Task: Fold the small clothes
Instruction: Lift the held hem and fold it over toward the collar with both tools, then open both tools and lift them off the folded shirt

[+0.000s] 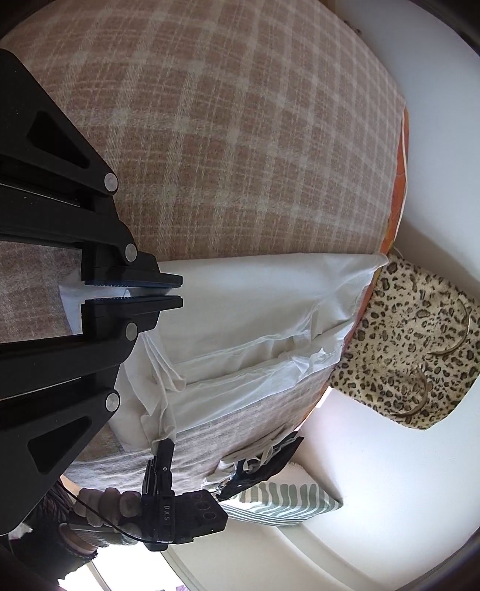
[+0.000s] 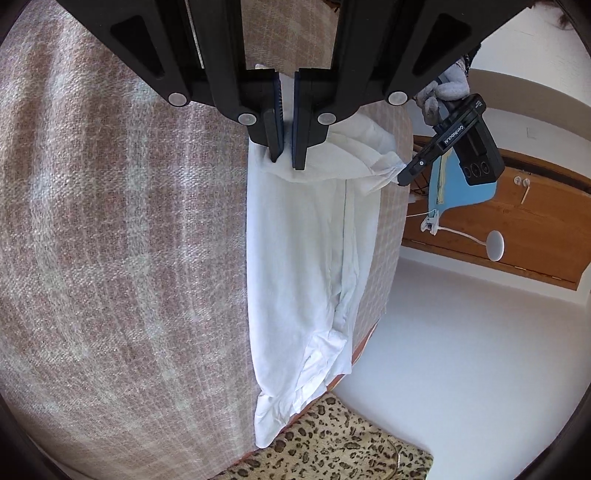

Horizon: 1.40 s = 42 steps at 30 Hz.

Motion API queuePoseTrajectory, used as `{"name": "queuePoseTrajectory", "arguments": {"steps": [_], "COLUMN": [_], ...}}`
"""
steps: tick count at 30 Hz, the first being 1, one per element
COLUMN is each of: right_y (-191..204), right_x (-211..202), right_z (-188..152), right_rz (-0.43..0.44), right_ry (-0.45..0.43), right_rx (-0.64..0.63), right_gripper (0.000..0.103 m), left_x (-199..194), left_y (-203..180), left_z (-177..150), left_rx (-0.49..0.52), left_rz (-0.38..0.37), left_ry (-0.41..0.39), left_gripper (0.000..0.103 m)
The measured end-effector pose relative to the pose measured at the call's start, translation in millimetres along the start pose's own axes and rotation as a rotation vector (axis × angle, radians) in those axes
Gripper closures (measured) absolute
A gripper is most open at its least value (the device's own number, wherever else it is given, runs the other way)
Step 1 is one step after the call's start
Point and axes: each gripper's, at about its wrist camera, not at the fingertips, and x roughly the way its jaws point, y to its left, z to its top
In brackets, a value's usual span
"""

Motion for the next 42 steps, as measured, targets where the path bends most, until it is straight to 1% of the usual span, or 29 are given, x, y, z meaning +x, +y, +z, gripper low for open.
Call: {"name": "queuePoseTrajectory", "arguments": {"steps": [1, 4, 5, 6, 7, 9, 10, 12, 14, 17, 20, 22, 23, 25, 26, 28, 30, 32, 33, 34, 37, 39, 40, 41, 42], "right_y": [-2.2, -3.0, -1.1, 2.3, 5.9, 16.9, 23.6, 35.5, 47.1, 58.5, 62.6, 66.5, 67.6, 64.6, 61.9, 56.4, 52.6, 54.2, 53.7, 53.7, 51.1, 50.4, 51.7, 53.8, 54.9], "right_x": [1.1, -2.0, -3.6, -6.7, -11.6, -23.6, -27.8, -31.9, -28.5, -14.6, 4.3, 11.8, 14.0, 14.7, 14.0, 8.6, -1.5, -10.2, -13.1, -13.4, -6.1, -0.4, 0.1, 1.9, 2.2], "right_z": [0.6, 3.7, 5.7, 7.3, 8.1, 6.5, 4.8, -2.5, -11.7, -20.8, -17.4, -10.1, -4.8, 9.0, 16.2, 29.1, 35.8, 36.6, 36.3, 35.1, 30.7, 27.5, 27.3, 27.8, 28.1], "right_rz": [0.005, 0.020, 0.029, 0.034, 0.031, -0.004, -0.013, -0.009, -0.011, -0.063, -0.078, -0.106, -0.114, -0.127, -0.160, -0.222, -0.231, -0.268, -0.283, -0.291, -0.304, -0.314, -0.319, -0.318, -0.317], "right_ry": [0.004, 0.015, 0.014, 0.006, -0.012, -0.040, -0.044, -0.027, 0.007, 0.057, 0.090, 0.082, 0.071, 0.032, 0.006, -0.040, -0.080, -0.111, -0.112, -0.103, -0.065, -0.060, -0.063, -0.061, -0.061], "right_rx": [0.007, -0.002, -0.007, -0.014, -0.034, -0.108, -0.152, -0.228, -0.307, -0.400, -0.412, -0.432, -0.429, -0.398, -0.385, -0.354, -0.321, -0.337, -0.350, -0.356, -0.365, -0.377, -0.384, -0.387, -0.390], "right_gripper": [0.101, 0.094, 0.088, 0.083, 0.080, 0.080, 0.080, 0.080, 0.082, 0.083, 0.083, 0.083, 0.083, 0.083, 0.083, 0.083, 0.082, 0.064, 0.061, 0.060, 0.060, 0.060, 0.060, 0.064, 0.067], "left_x": [1.3, 0.5, -1.6, -5.5, -11.8, -26.8, -34.2, -43.3, -42.4, -25.6, -7.4, 2.2, 5.7, 9.7, 10.5, 8.0, 3.9, 1.8, 1.8, 2.1, 4.1, 7.6, 10.1, 12.4, 13.7], "left_y": [0.2, 1.7, 3.7, 5.6, 6.9, 6.0, 4.0, -2.8, -7.6, -9.2, -14.2, -15.4, -15.2, -14.1, -11.2, -4.1, 1.6, 4.5, 5.7, 6.9, 7.8, 5.4, 4.3, 3.4, 2.4], "left_z": [0.3, 0.9, 1.7, 2.4, 2.1, -0.1, -3.0, -10.6, -17.5, -23.4, -22.8, -18.2, -15.2, -10.3, -7.4, -2.9, -1.1, -1.2, -1.6, -1.8, -1.7, 0.1, 1.1, 1.8, 1.9], "left_rx": [0.004, 0.008, 0.000, -0.002, -0.002, 0.018, 0.032, 0.074, 0.090, 0.068, 0.076, 0.079, 0.088, 0.114, 0.113, 0.084, 0.067, 0.060, 0.053, 0.047, 0.037, 0.039, 0.040, 0.041, 0.043], "left_rz": [0.001, 0.030, 0.041, 0.048, 0.056, 0.049, 0.028, -0.009, -0.036, -0.077, -0.091, -0.074, -0.055, 0.021, 0.042, 0.067, 0.072, 0.075, 0.081, 0.086, 0.076, 0.080, 0.071, 0.066, 0.060], "left_ry": [0.001, -0.009, -0.010, -0.018, -0.037, -0.076, -0.088, -0.090, -0.066, 0.008, 0.058, 0.065, 0.059, 0.036, 0.028, 0.010, -0.008, -0.012, -0.009, -0.008, -0.004, -0.006, -0.003, 0.003, 0.001], "left_gripper": [0.100, 0.099, 0.096, 0.090, 0.089, 0.089, 0.089, 0.089, 0.089, 0.089, 0.089, 0.089, 0.089, 0.089, 0.089, 0.089, 0.089, 0.080, 0.065, 0.054, 0.054, 0.054, 0.057, 0.057, 0.062]}}
